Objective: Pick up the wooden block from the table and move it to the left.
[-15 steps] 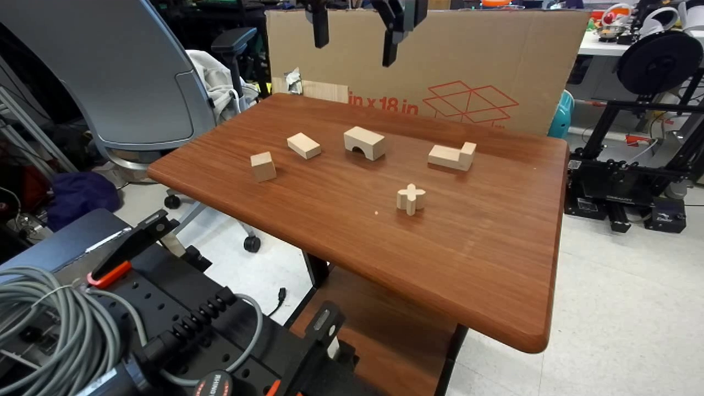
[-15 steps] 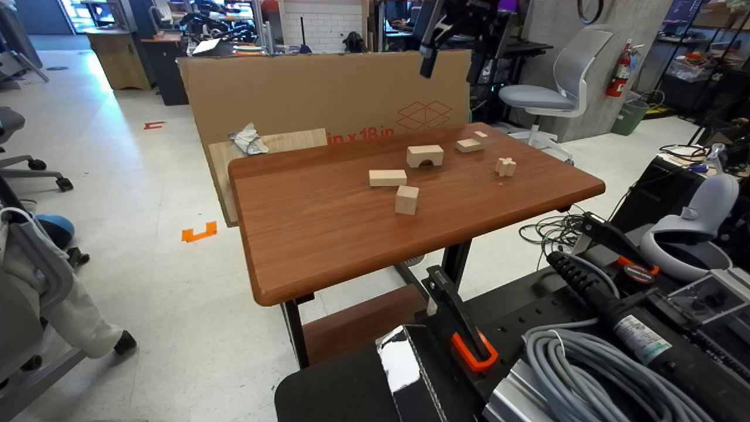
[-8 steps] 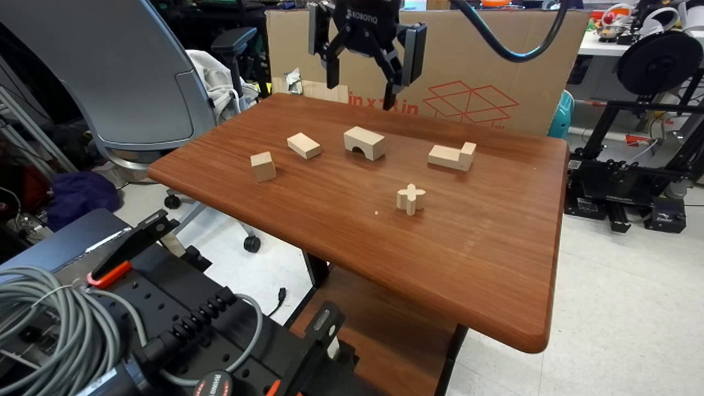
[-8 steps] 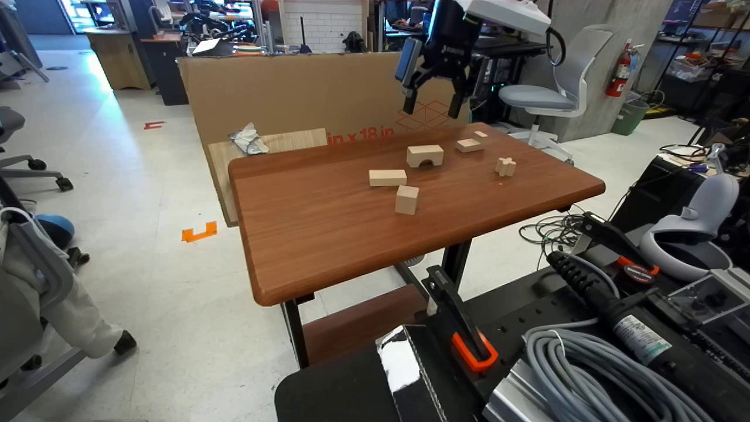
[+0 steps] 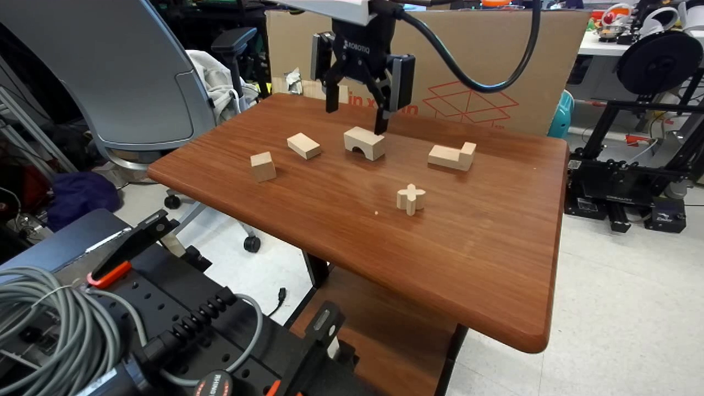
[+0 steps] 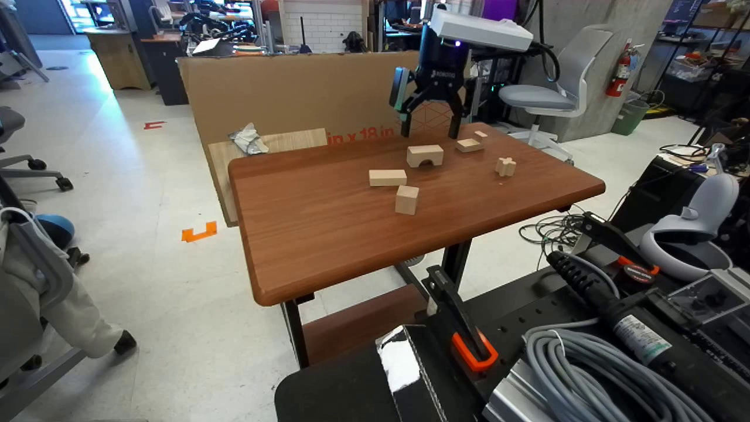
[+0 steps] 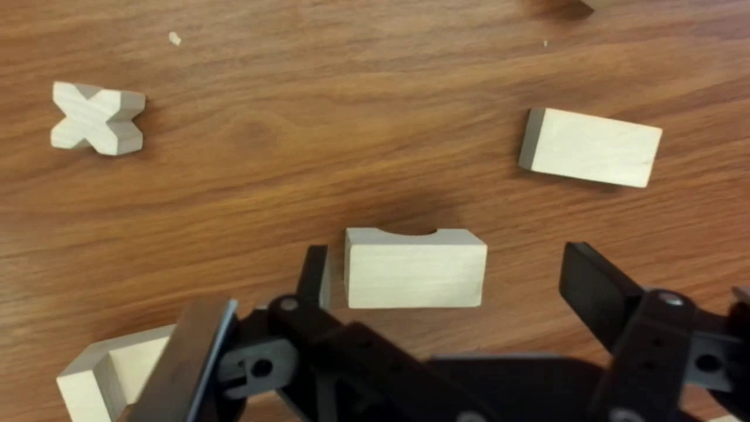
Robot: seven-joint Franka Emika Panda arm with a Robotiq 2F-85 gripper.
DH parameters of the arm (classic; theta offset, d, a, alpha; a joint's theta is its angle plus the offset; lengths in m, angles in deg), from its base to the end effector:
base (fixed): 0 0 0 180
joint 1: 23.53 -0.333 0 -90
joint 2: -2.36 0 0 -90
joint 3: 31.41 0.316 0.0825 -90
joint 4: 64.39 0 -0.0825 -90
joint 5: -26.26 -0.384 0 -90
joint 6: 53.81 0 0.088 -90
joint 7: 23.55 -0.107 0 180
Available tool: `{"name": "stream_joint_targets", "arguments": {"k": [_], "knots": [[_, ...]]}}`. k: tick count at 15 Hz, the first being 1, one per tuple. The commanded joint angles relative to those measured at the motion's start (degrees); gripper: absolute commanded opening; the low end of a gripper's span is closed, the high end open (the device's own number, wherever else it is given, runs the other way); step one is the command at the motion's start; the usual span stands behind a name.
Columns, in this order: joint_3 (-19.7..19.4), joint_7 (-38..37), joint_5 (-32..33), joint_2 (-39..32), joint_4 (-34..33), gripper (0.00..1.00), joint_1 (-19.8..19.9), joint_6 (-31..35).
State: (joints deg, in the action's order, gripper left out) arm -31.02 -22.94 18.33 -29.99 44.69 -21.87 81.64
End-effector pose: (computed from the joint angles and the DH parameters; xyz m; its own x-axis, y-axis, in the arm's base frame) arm 0.6191 -0.0122 0.1915 0.9880 -0.1103 -0.1078 -0.1203 -0.9886 -0.0908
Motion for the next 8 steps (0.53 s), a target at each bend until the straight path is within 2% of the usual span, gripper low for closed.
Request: {"name": "stream_joint_targets", "arguments": {"k": [1, 8], "knots": [[-1.35, -4.73, 2.86, -1.48, -2.69, 1.0, -1.8, -4.17], [-2.88, -9.82, 6.29, -1.57, -3.86, 1.0, -3.02, -6.23]]}}
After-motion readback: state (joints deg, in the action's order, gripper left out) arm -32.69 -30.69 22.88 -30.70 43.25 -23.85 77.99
